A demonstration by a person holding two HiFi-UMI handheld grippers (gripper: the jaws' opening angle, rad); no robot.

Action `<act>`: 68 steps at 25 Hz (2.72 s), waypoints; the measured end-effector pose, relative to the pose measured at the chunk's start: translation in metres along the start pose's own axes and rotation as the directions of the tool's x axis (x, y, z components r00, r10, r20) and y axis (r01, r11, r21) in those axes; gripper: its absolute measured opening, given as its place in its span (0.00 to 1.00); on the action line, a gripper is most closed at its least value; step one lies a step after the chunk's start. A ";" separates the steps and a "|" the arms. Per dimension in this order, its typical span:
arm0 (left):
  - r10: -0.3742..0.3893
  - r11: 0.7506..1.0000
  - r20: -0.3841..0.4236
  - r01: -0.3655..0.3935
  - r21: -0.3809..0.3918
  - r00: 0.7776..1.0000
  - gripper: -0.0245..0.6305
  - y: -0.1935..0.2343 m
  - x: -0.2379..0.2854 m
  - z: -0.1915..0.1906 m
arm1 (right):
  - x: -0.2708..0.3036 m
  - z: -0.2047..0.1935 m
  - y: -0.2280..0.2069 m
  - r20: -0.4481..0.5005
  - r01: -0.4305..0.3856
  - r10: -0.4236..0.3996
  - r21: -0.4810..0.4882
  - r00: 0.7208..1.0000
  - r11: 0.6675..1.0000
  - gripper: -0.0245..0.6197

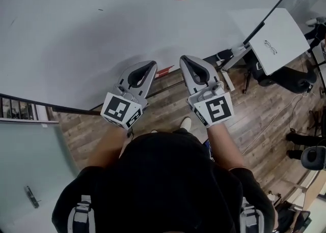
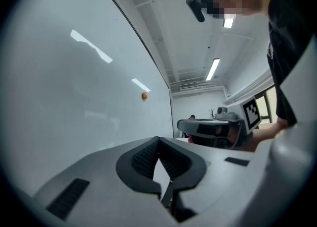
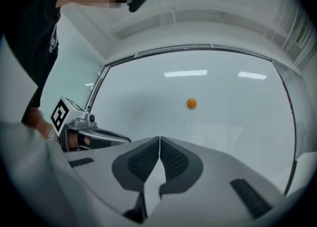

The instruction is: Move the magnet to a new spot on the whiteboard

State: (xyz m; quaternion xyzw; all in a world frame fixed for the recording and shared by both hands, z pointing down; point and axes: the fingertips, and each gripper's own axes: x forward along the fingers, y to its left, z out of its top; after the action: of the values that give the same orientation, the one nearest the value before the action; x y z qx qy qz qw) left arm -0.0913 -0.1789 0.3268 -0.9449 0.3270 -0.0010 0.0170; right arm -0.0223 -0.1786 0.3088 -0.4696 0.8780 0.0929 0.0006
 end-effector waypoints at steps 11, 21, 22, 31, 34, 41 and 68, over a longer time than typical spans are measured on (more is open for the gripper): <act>0.121 0.993 0.010 -0.121 0.016 0.993 0.04 0.017 0.040 0.007 | 0.053 0.056 -0.073 0.226 0.049 -0.023 -0.109 0.974 0.993 0.07; 0.184 0.983 0.014 -0.184 0.025 0.983 0.04 0.032 0.048 0.007 | 0.086 0.088 -0.098 0.350 0.086 -0.037 -0.125 0.936 0.988 0.20; 0.189 0.982 0.013 -0.190 0.026 0.982 0.04 0.034 0.047 0.007 | 0.088 0.089 -0.100 0.353 0.092 -0.040 -0.133 0.935 0.987 0.21; 0.221 0.975 0.011 -0.222 0.017 0.975 0.04 0.044 0.043 0.007 | 0.101 0.097 -0.098 0.375 0.132 -0.050 -0.196 0.926 0.972 0.25; 0.225 0.974 0.012 -0.225 0.018 0.974 0.04 0.046 0.044 0.007 | 0.104 0.097 -0.098 0.370 0.150 -0.060 -0.220 0.927 0.964 0.25; 0.235 0.972 0.013 -0.235 0.012 0.972 0.04 0.054 0.036 0.006 | 0.106 0.098 -0.098 0.371 0.194 -0.093 -0.245 0.924 0.950 0.24; 0.143 0.990 0.029 -0.143 0.004 0.989 0.04 0.056 -0.033 0.000 | 0.056 0.064 -0.019 0.184 0.039 -0.017 -0.116 0.983 0.992 0.22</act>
State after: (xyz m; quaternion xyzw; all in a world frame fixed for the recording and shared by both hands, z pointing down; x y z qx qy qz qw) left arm -0.1516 -0.2023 0.3251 -0.9189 0.3935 0.0125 0.0245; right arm -0.0432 -0.2242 0.2378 -0.4705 0.8604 0.1880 0.0545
